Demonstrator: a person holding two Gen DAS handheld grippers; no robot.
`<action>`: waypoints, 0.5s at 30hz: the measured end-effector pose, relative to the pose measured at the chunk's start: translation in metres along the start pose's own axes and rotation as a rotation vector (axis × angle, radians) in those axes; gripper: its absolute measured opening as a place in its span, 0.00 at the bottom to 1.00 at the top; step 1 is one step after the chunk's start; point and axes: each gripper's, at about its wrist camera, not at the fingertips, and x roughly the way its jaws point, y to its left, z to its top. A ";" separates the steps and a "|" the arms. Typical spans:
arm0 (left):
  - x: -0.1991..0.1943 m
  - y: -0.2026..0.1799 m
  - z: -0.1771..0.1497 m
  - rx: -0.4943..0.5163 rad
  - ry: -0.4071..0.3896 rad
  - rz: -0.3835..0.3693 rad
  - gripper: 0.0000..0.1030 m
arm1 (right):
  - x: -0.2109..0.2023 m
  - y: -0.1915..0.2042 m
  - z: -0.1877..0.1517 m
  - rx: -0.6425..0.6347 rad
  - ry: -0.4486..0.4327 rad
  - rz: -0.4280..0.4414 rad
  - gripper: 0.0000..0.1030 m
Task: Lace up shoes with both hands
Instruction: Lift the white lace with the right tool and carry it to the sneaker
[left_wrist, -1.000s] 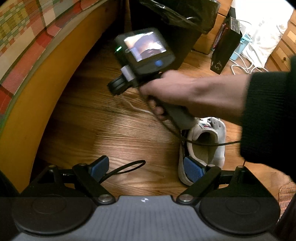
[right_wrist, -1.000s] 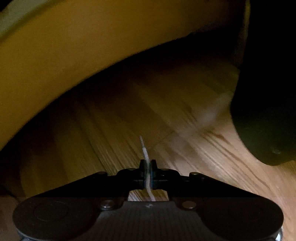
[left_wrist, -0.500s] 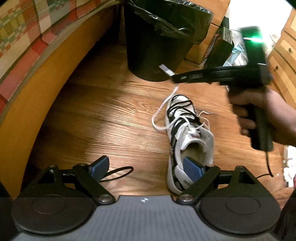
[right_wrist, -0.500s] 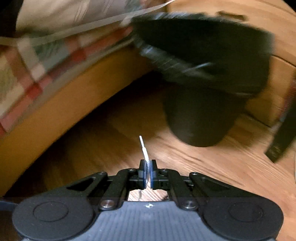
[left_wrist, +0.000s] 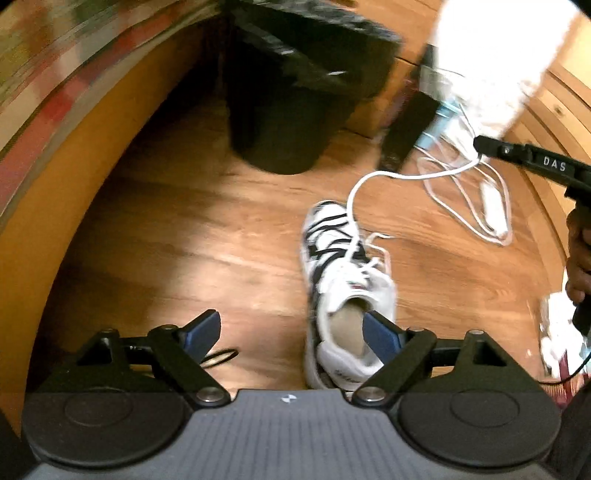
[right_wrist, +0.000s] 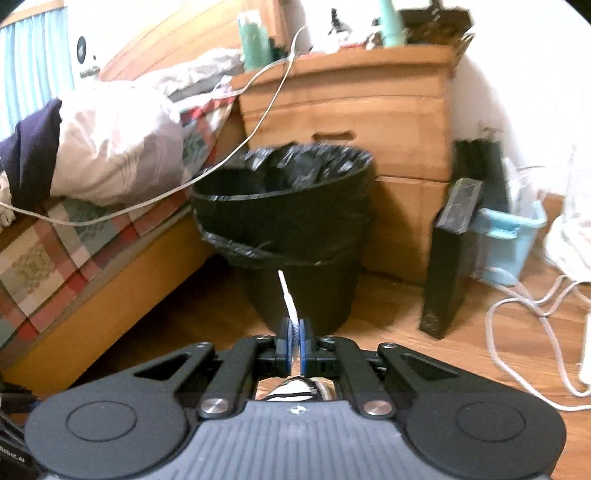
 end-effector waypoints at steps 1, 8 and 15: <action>-0.001 -0.006 0.001 0.043 -0.017 0.001 0.85 | -0.008 -0.001 0.000 0.006 -0.022 -0.004 0.05; 0.024 -0.023 0.009 0.203 0.021 -0.084 0.84 | -0.043 -0.006 -0.007 0.043 -0.087 -0.012 0.05; 0.052 -0.028 0.022 0.320 0.017 -0.099 0.83 | -0.059 -0.018 -0.013 0.112 -0.127 -0.014 0.05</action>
